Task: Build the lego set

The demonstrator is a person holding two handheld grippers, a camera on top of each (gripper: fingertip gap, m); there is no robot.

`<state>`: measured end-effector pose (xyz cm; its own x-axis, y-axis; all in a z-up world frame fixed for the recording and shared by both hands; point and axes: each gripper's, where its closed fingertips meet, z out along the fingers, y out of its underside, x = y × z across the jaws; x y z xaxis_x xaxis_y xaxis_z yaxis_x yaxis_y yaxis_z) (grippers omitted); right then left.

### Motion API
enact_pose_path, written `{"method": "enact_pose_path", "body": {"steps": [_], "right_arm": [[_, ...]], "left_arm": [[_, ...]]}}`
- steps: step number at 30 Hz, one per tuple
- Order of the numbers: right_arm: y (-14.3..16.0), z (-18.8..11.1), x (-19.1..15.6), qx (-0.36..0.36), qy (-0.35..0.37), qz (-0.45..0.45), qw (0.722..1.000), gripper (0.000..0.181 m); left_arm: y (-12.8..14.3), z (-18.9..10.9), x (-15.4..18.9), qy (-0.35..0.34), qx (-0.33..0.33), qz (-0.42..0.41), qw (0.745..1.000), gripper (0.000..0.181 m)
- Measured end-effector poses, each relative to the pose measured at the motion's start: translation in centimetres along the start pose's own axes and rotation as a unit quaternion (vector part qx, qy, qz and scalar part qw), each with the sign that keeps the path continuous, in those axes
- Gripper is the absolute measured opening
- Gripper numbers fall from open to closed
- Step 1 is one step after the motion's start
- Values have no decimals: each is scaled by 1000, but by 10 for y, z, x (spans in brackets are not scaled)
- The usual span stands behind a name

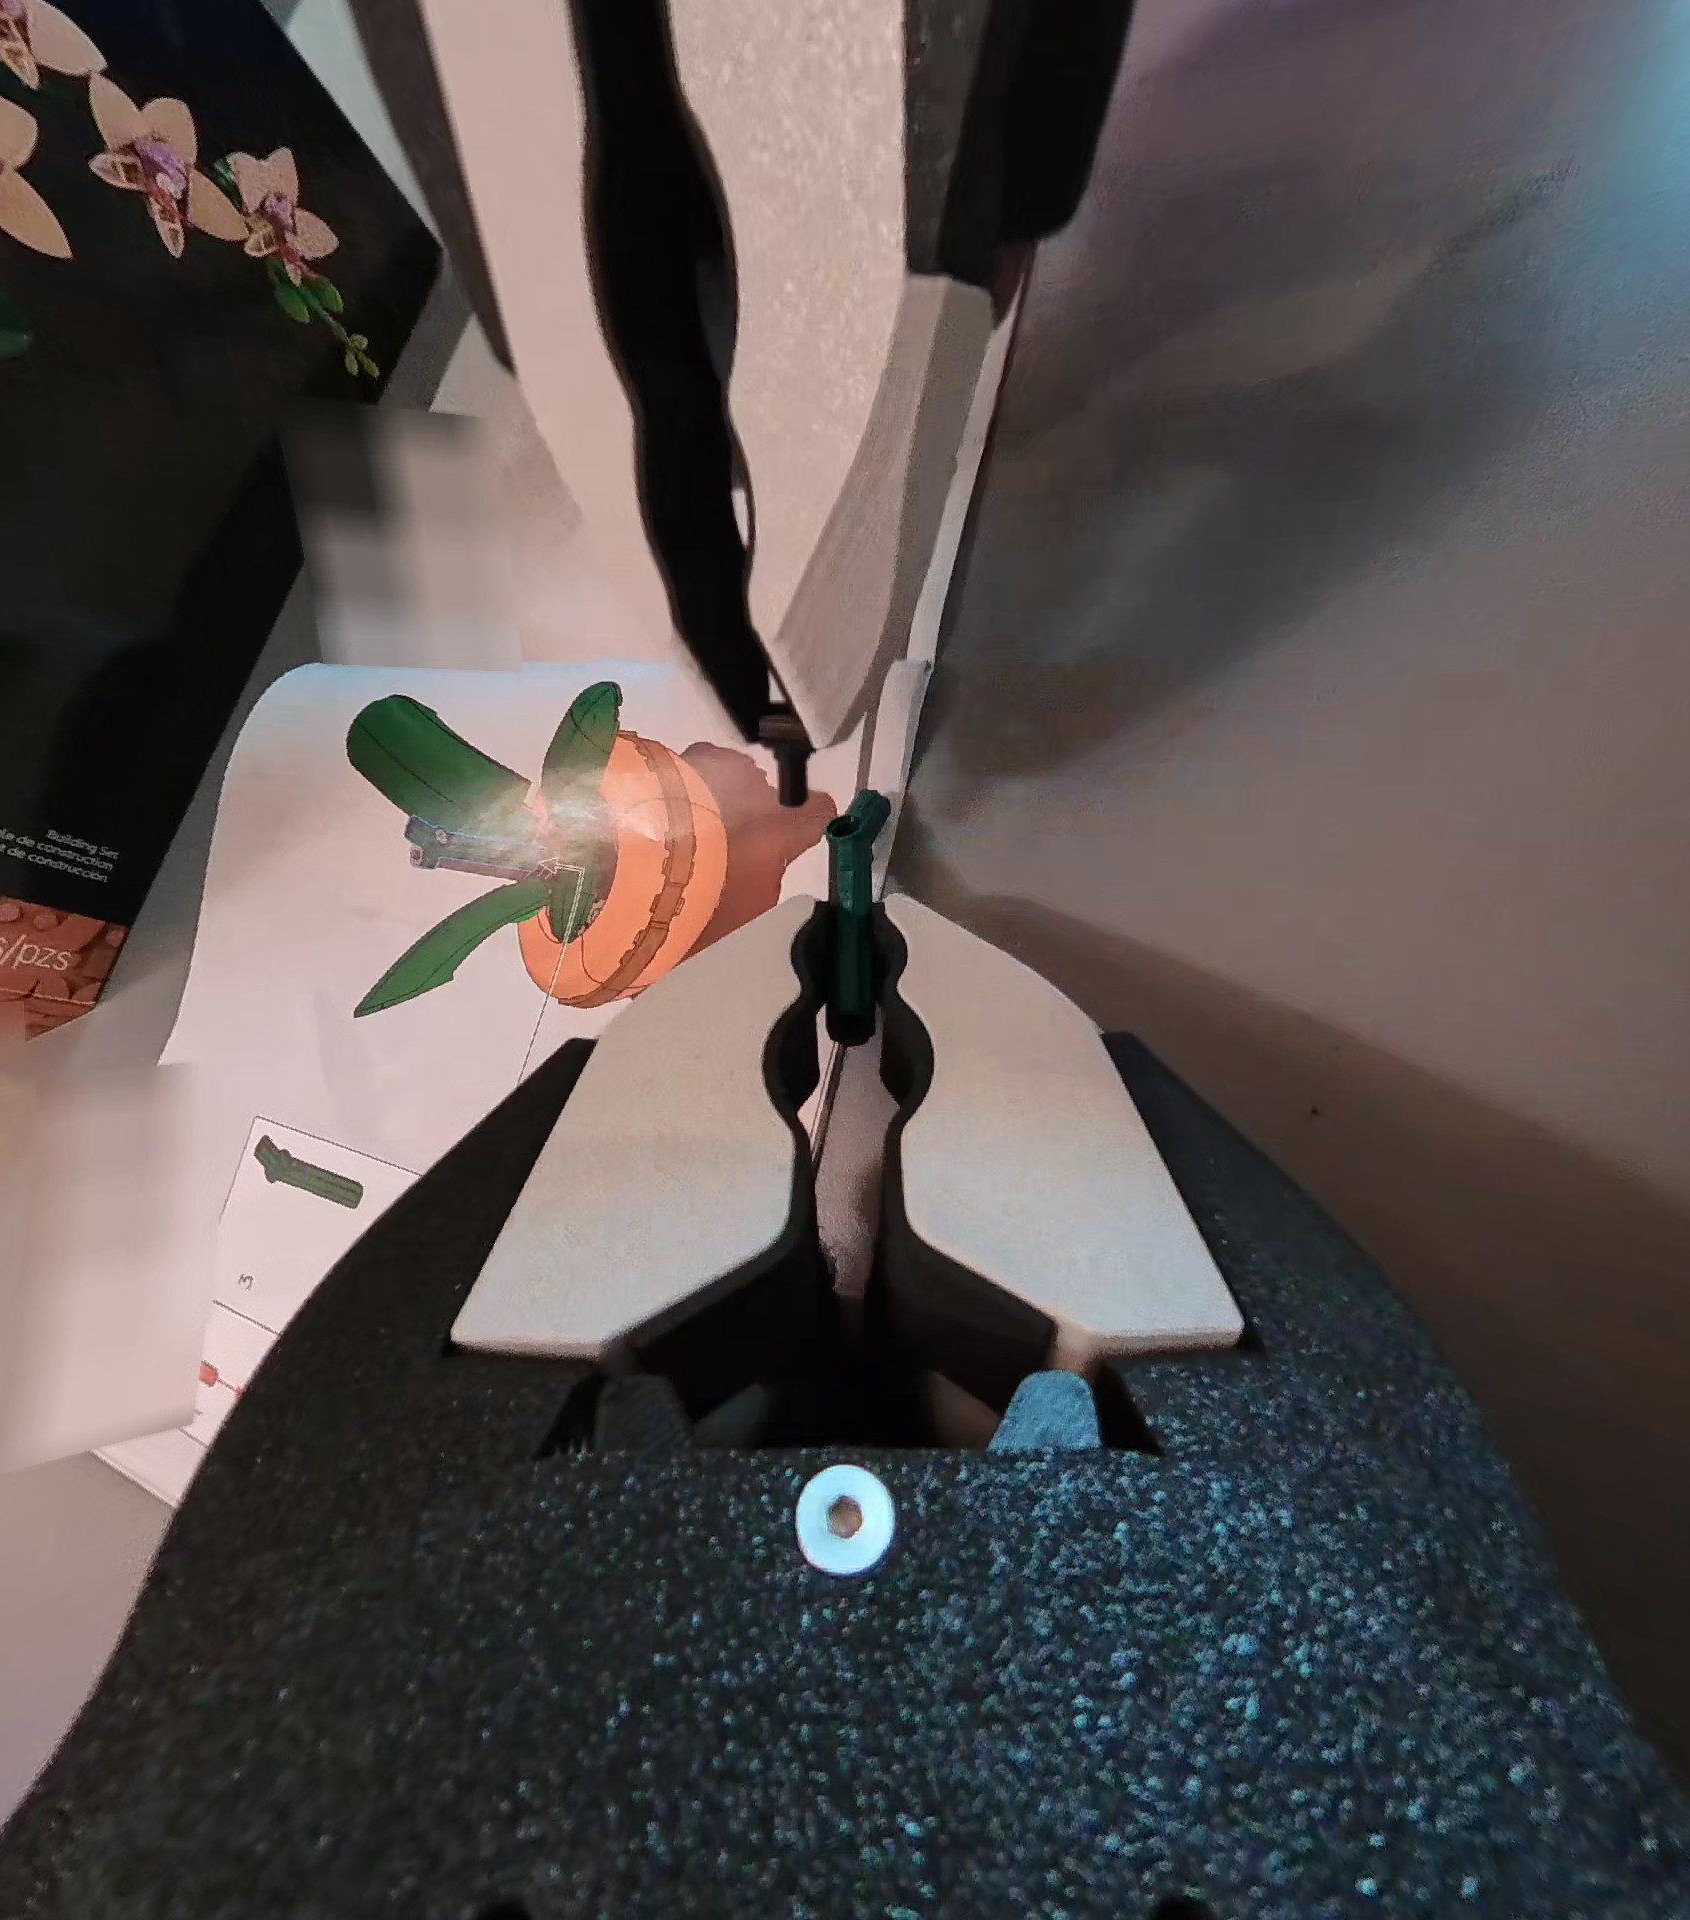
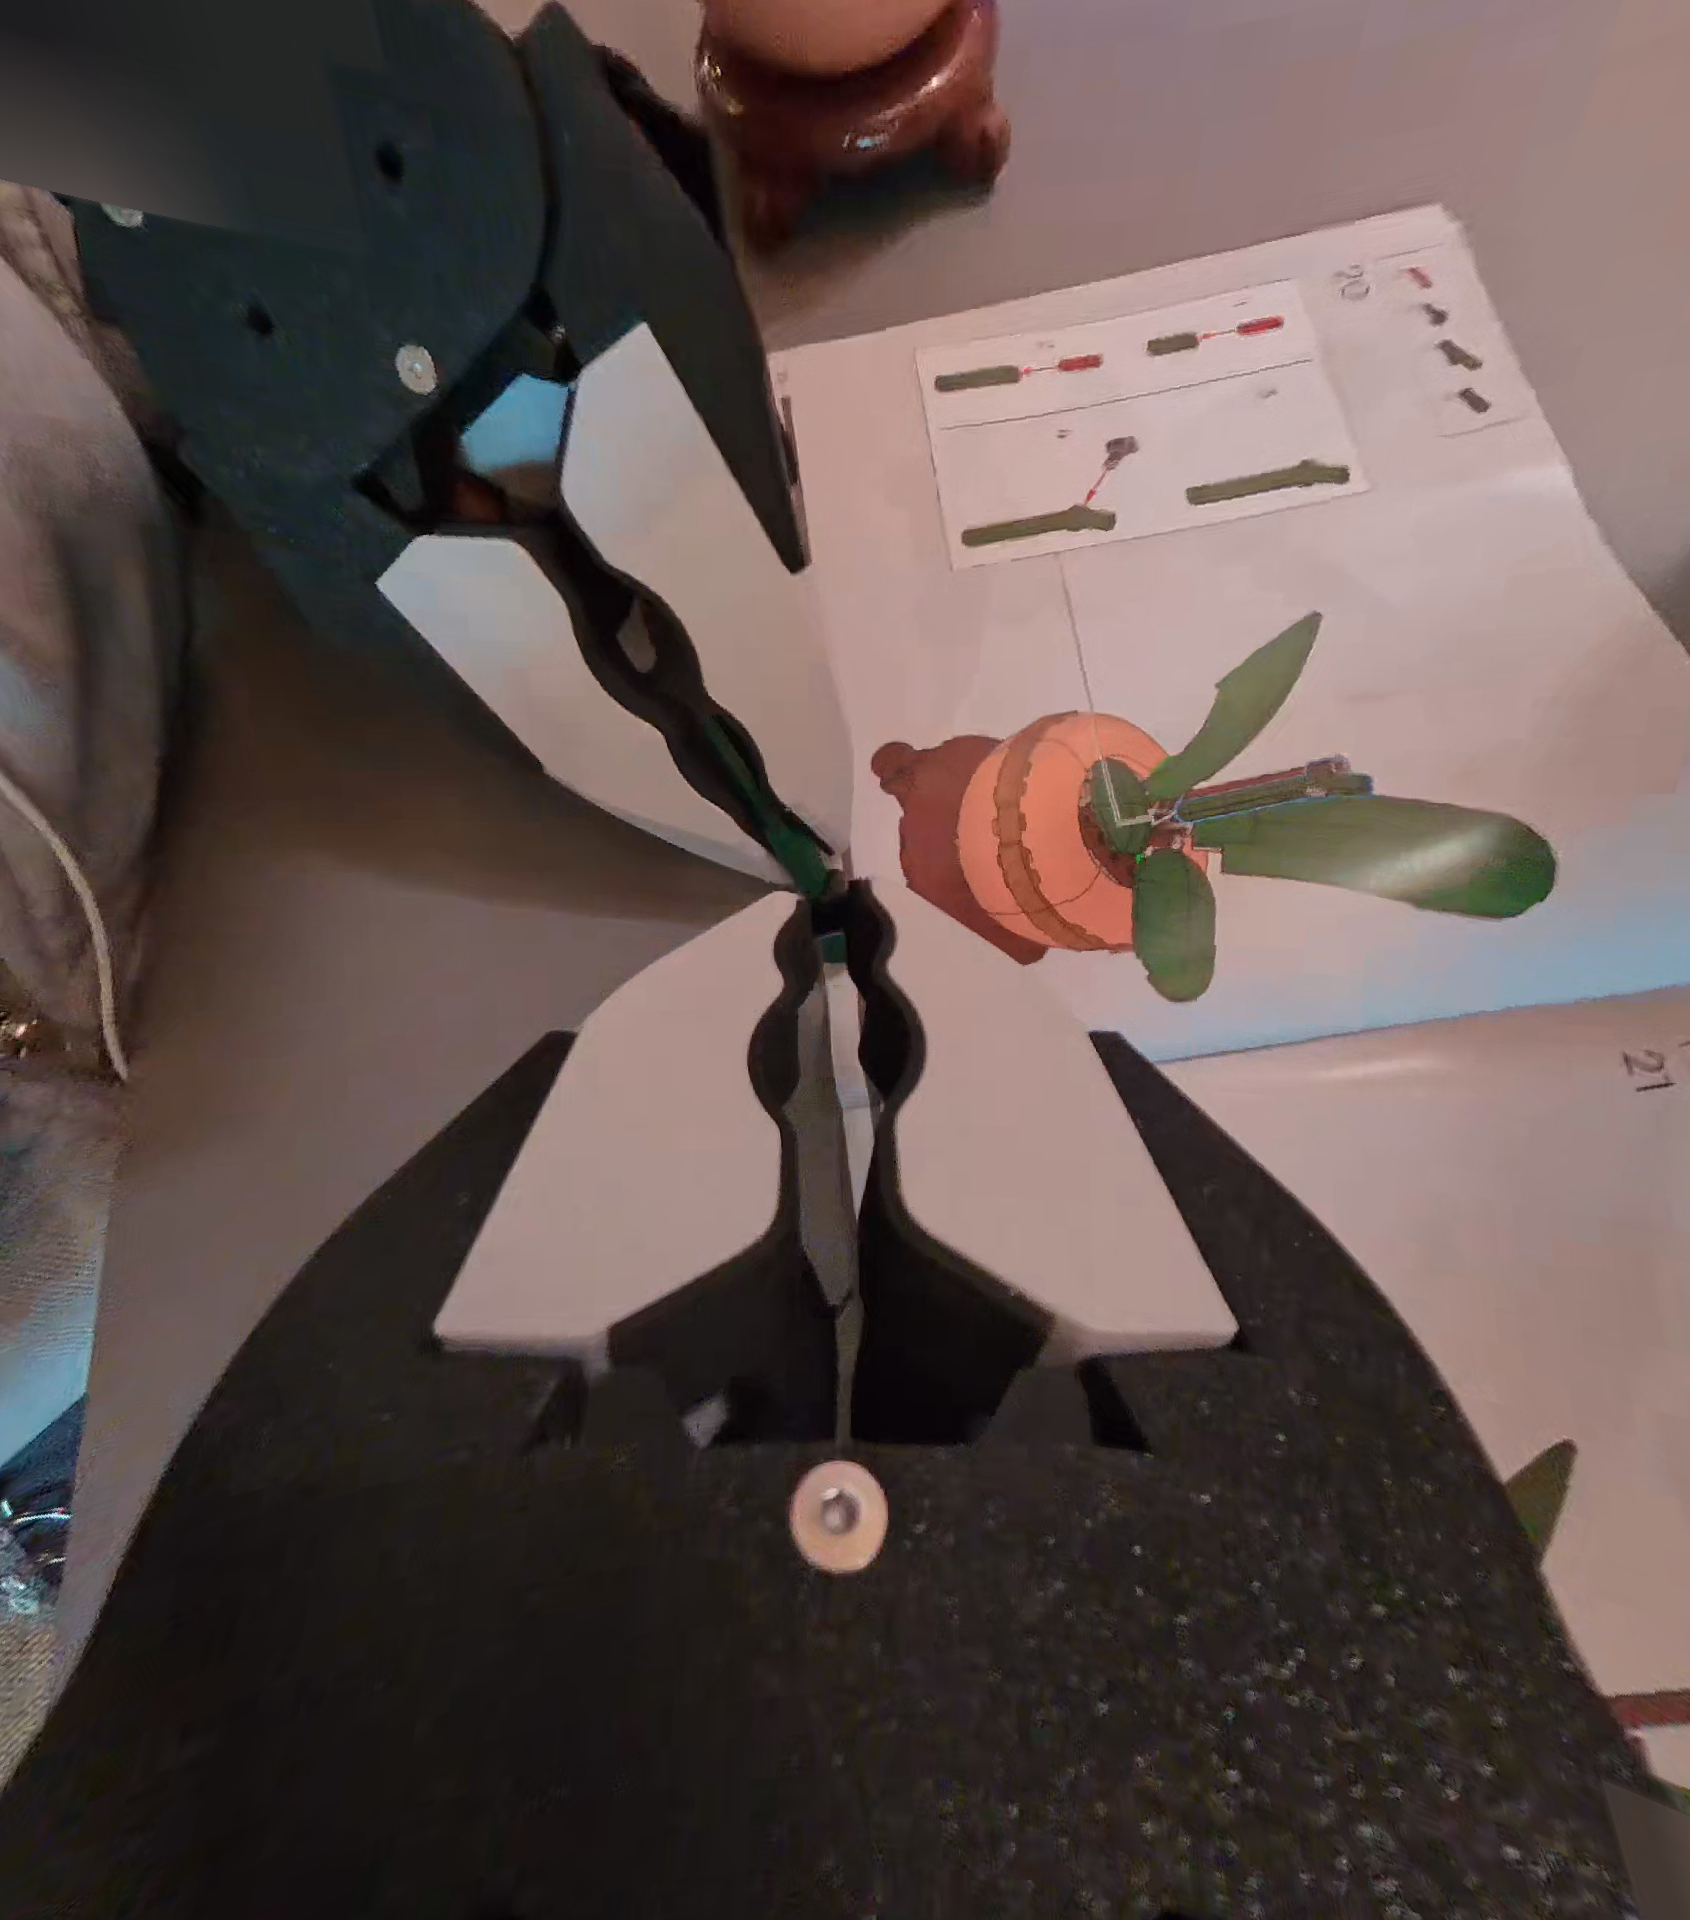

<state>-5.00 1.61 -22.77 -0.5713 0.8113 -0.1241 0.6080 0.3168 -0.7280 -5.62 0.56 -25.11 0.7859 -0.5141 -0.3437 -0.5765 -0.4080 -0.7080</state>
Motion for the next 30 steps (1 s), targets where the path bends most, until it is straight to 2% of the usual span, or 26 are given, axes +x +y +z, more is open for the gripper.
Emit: {"method": "enact_pose_path", "body": {"steps": [14, 30], "right_arm": [[9, 5, 0, -141, -26, -44, 989, 5], [16, 7, 1, -200, -19, -69, 977, 5]], "left_arm": [[-1, 0, 0, -9, 3, 21, 1000, 6], [-1, 1, 0, -6, 3, 19, 1000, 5]]}}
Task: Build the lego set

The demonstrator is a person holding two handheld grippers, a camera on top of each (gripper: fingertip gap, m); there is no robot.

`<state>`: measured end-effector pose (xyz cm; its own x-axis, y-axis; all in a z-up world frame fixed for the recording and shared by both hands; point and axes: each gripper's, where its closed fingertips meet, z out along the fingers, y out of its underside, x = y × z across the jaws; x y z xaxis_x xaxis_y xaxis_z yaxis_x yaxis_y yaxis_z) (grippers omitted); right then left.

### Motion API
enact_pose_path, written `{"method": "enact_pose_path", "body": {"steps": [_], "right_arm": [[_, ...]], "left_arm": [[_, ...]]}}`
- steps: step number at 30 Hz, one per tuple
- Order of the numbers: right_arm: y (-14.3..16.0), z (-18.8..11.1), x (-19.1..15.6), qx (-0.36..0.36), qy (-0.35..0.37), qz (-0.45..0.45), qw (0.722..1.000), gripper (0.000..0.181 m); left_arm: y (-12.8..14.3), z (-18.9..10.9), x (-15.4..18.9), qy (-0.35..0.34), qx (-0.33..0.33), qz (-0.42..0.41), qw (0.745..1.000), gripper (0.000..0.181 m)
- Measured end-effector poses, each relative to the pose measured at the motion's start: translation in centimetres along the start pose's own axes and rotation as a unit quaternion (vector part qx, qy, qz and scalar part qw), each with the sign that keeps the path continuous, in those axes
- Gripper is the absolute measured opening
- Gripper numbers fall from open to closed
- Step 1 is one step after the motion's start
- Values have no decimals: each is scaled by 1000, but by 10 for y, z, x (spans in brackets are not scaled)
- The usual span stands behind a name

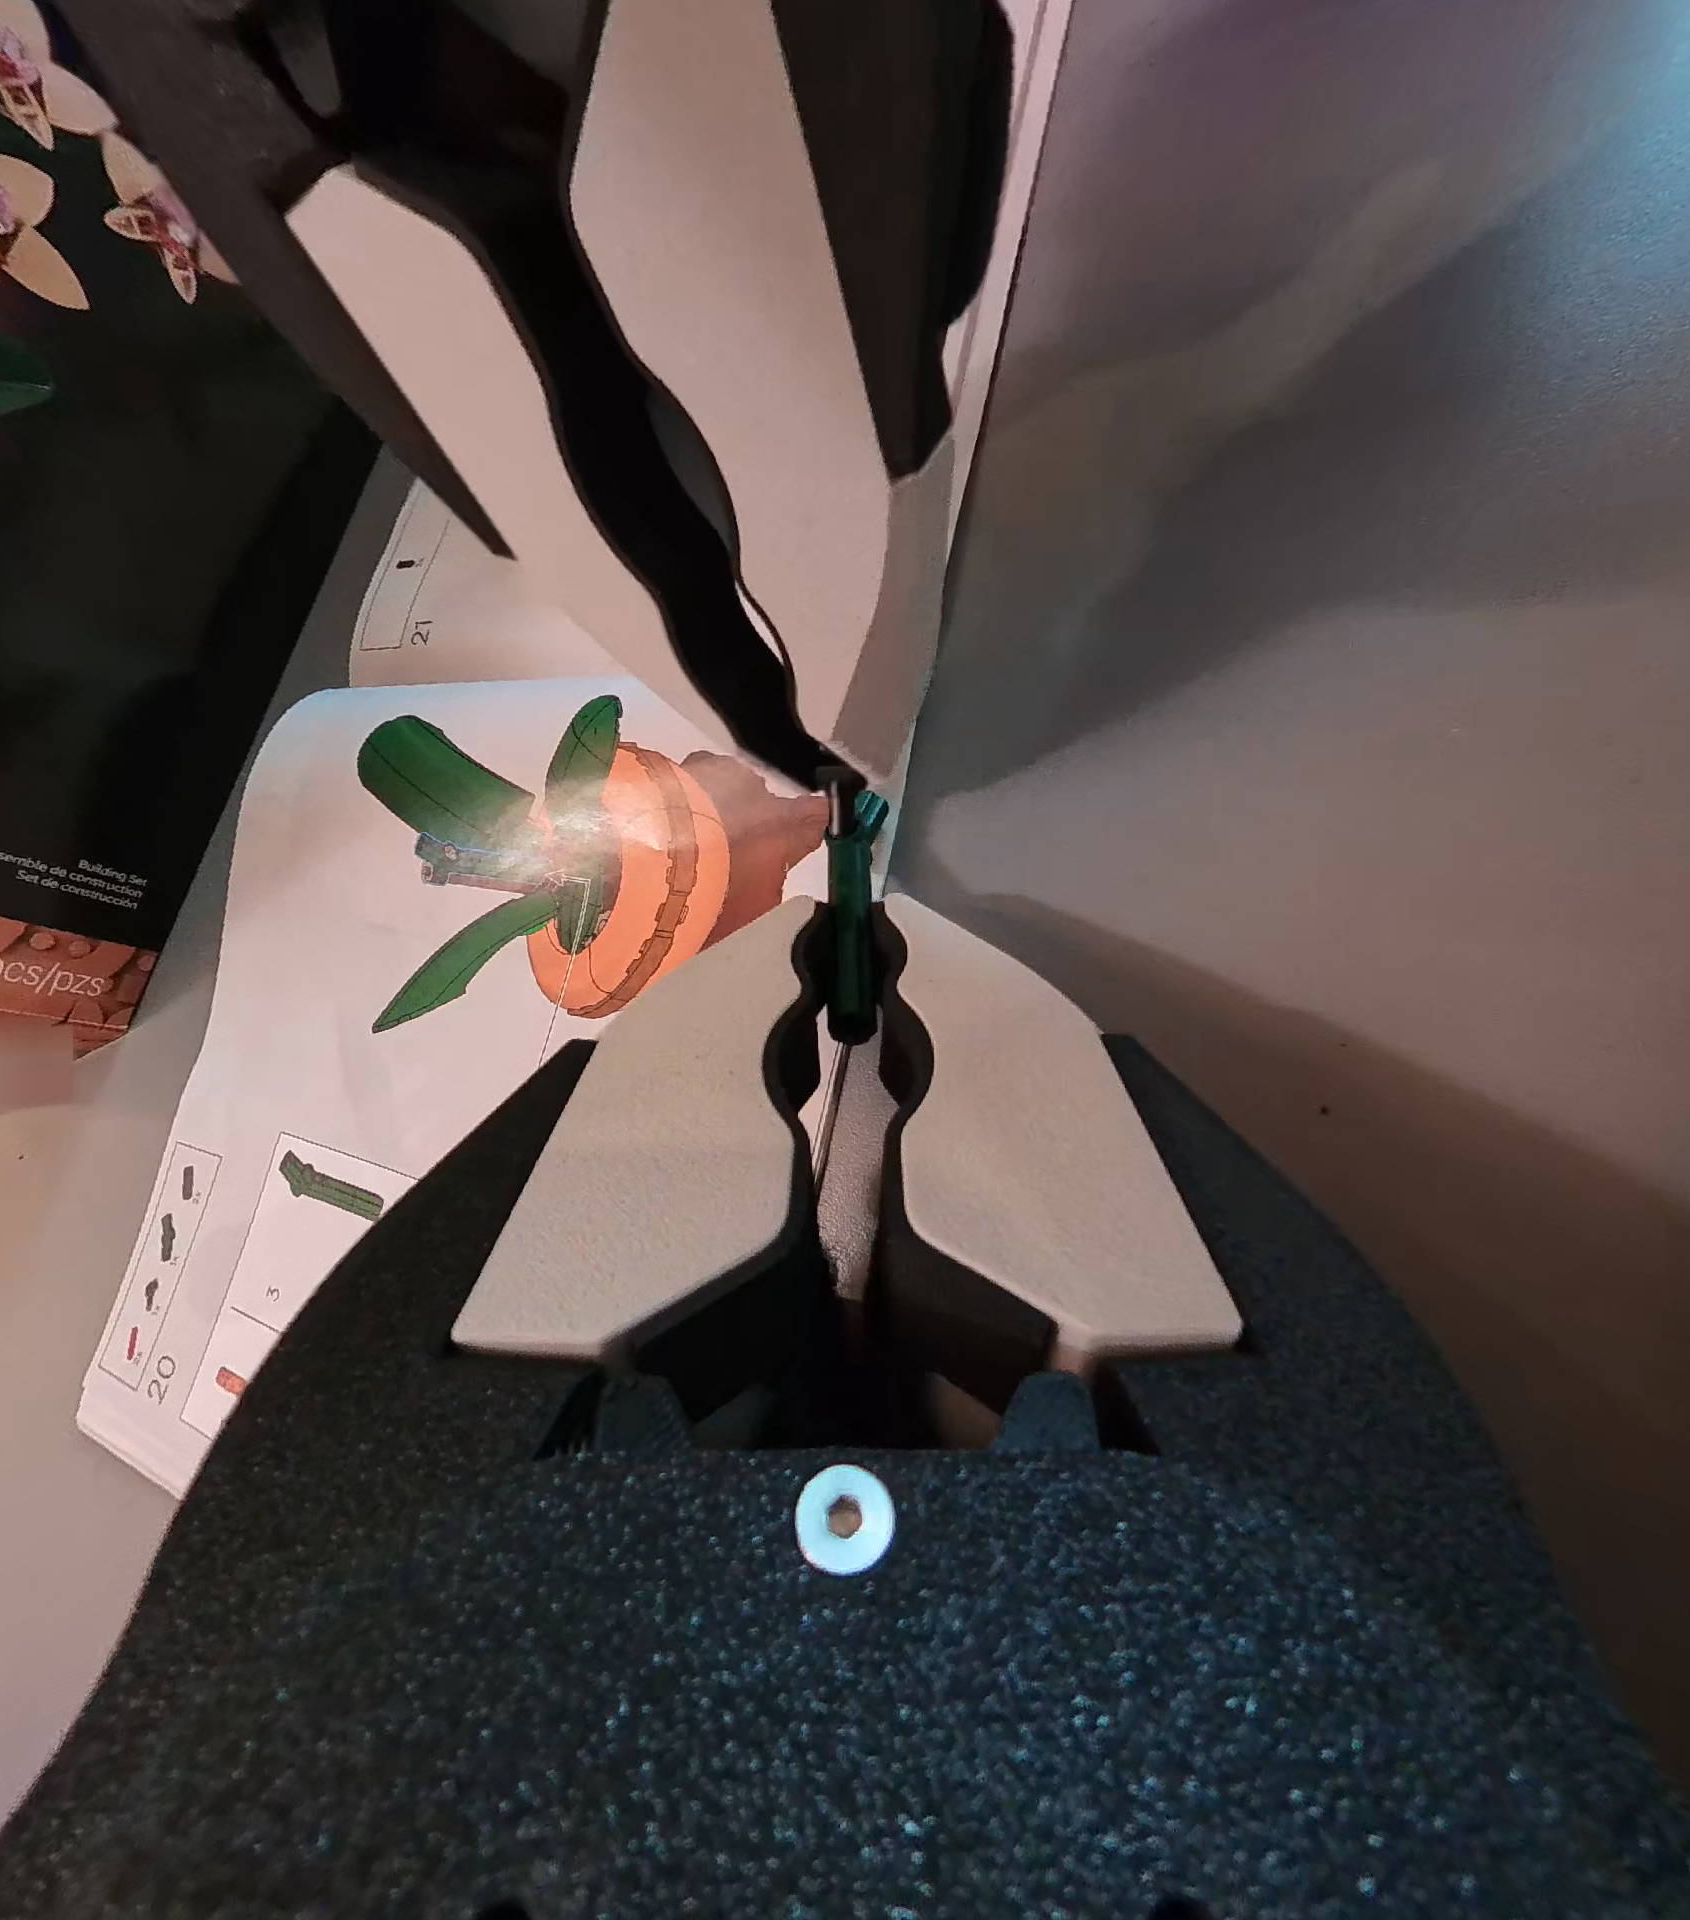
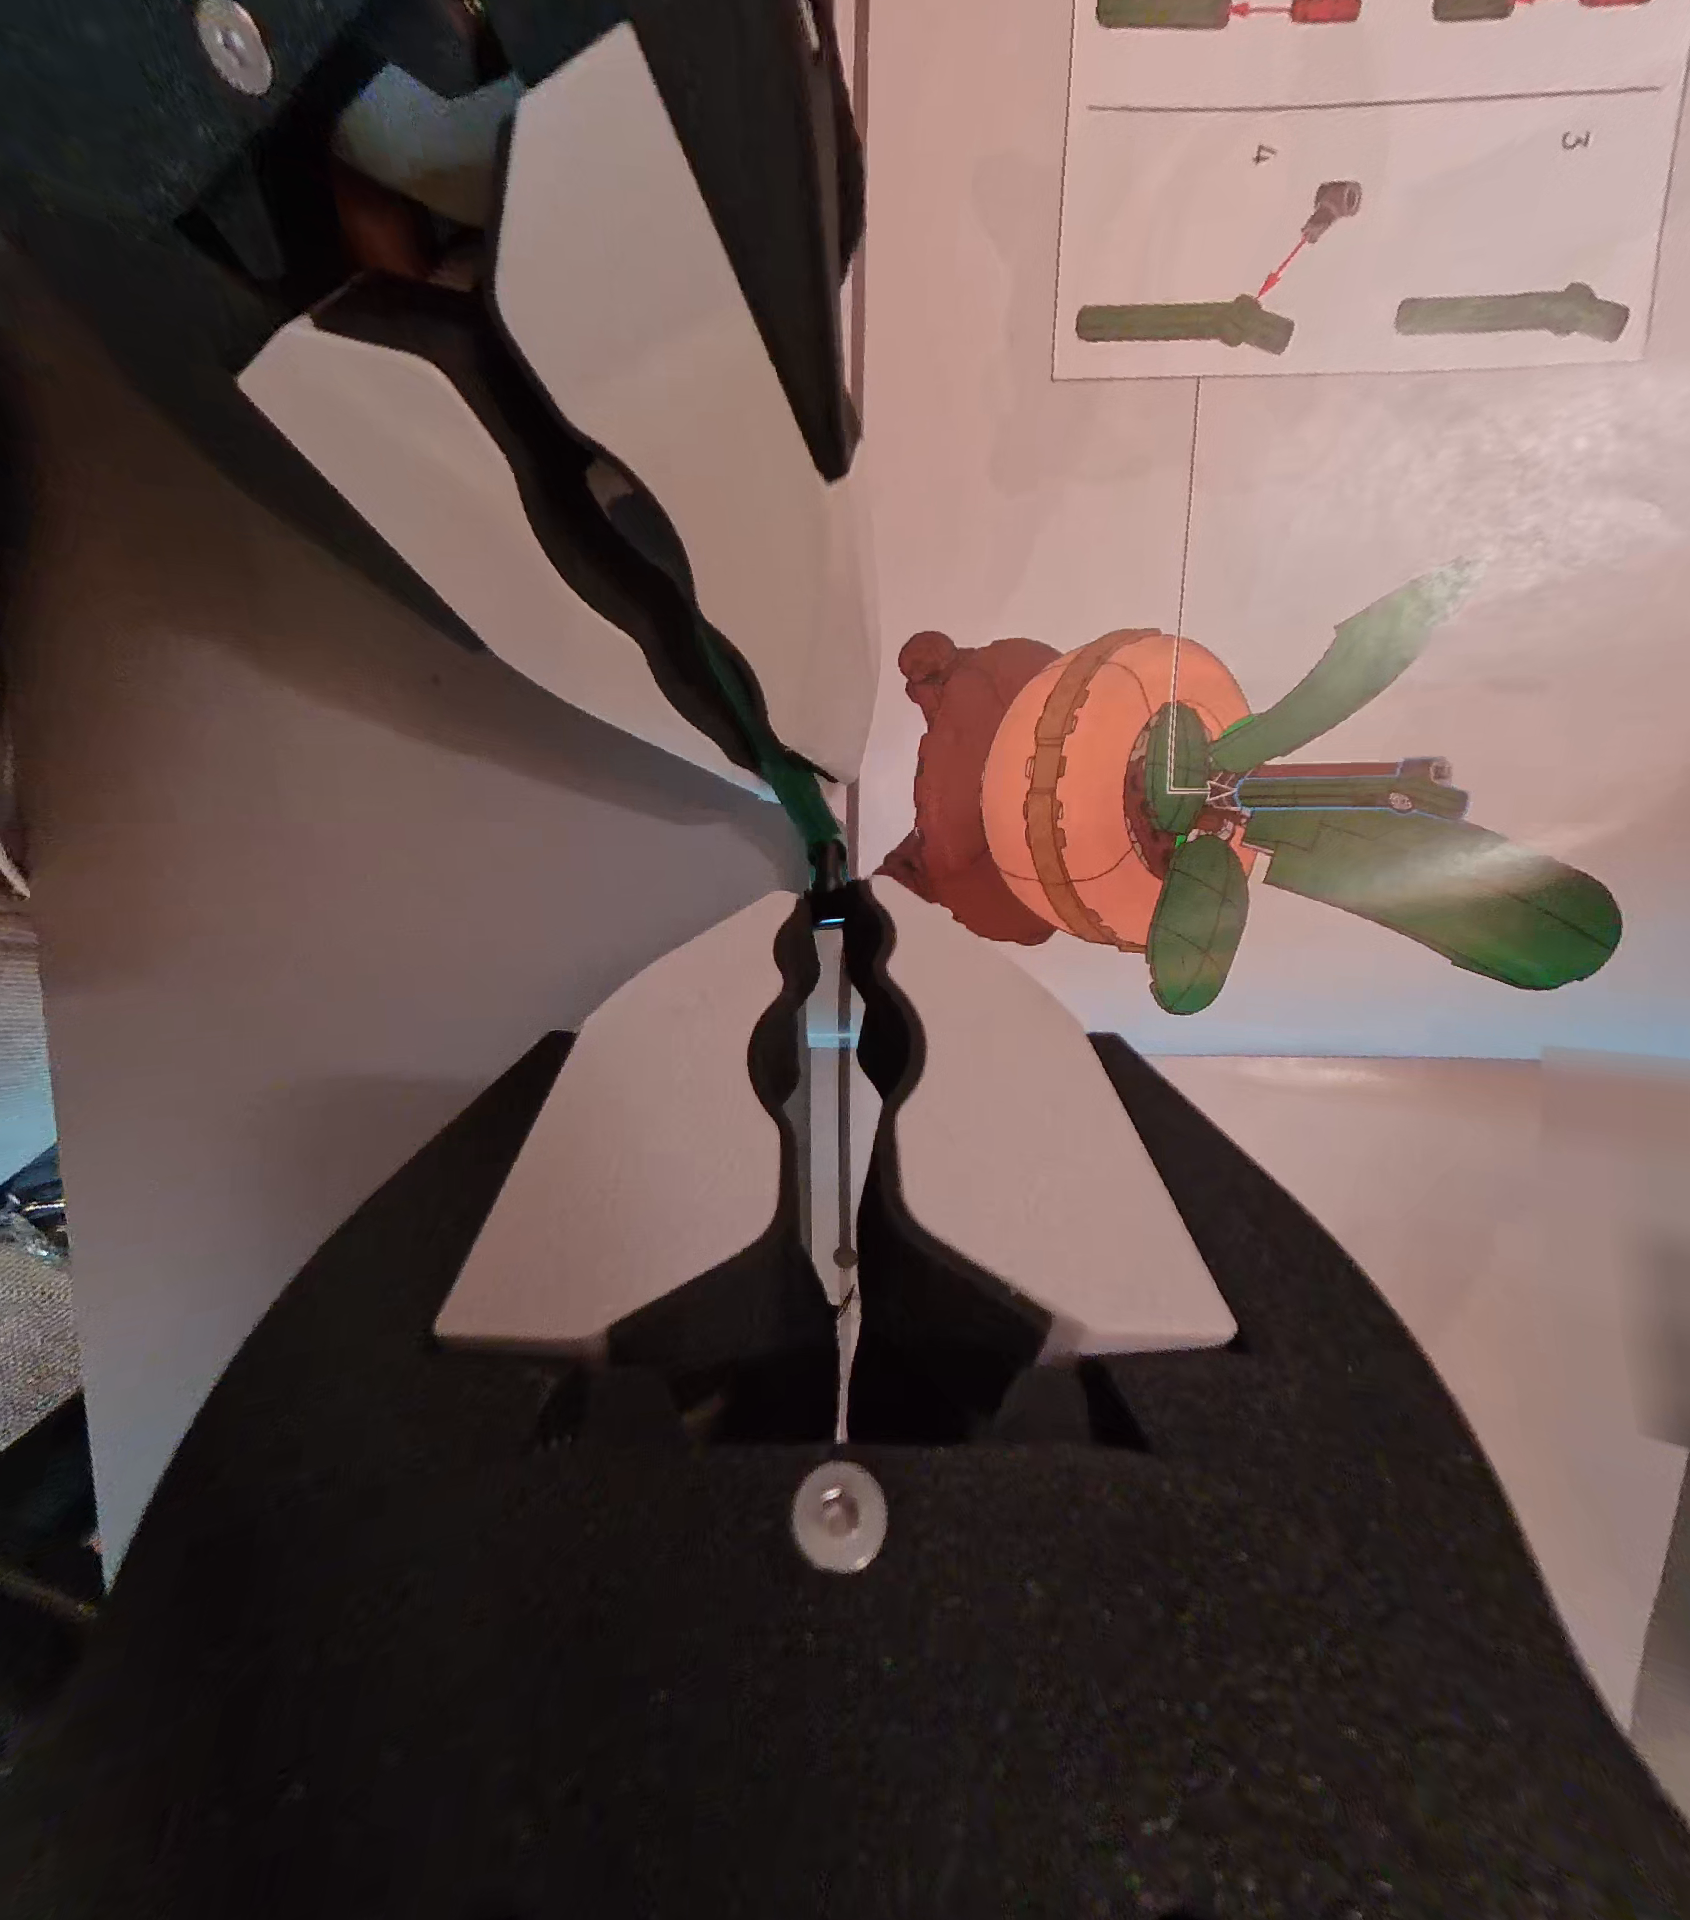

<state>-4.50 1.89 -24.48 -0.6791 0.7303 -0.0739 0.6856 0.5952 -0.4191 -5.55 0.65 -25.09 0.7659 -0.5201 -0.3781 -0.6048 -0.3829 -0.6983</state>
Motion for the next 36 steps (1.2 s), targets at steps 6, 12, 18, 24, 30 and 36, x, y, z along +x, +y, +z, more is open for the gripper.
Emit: {"method": "enact_pose_path", "body": {"steps": [6, 12, 18, 24, 30, 36], "right_arm": [[-1, -2, 0, -13, 1, -8, 1000, 5], [-1, -4, 0, -91, 12, -35, 995, 6], [-2, -4, 0, -110, 24, -33, 993, 5], [-5, -4, -1, -109, 27, -38, 993, 5], [-6, -4, -1, -102, 23, -43, 994, 5], [-6, -3, -1, -102, 10, -49, 994, 5]], "left_arm": [[0, 0, 0, 0, 0, 0, 1000, 6], [-1, 1, 0, -2, 0, 0, 1000, 6], [-1, 1, 0, -2, -2, -2, 1000, 6], [-1, 1, 0, -4, -2, 2, 1000, 6], [-1, 1, 0, -4, -1, 2, 1000, 6], [-1, 1, 0, -4, 0, 5, 1000, 5]]}}
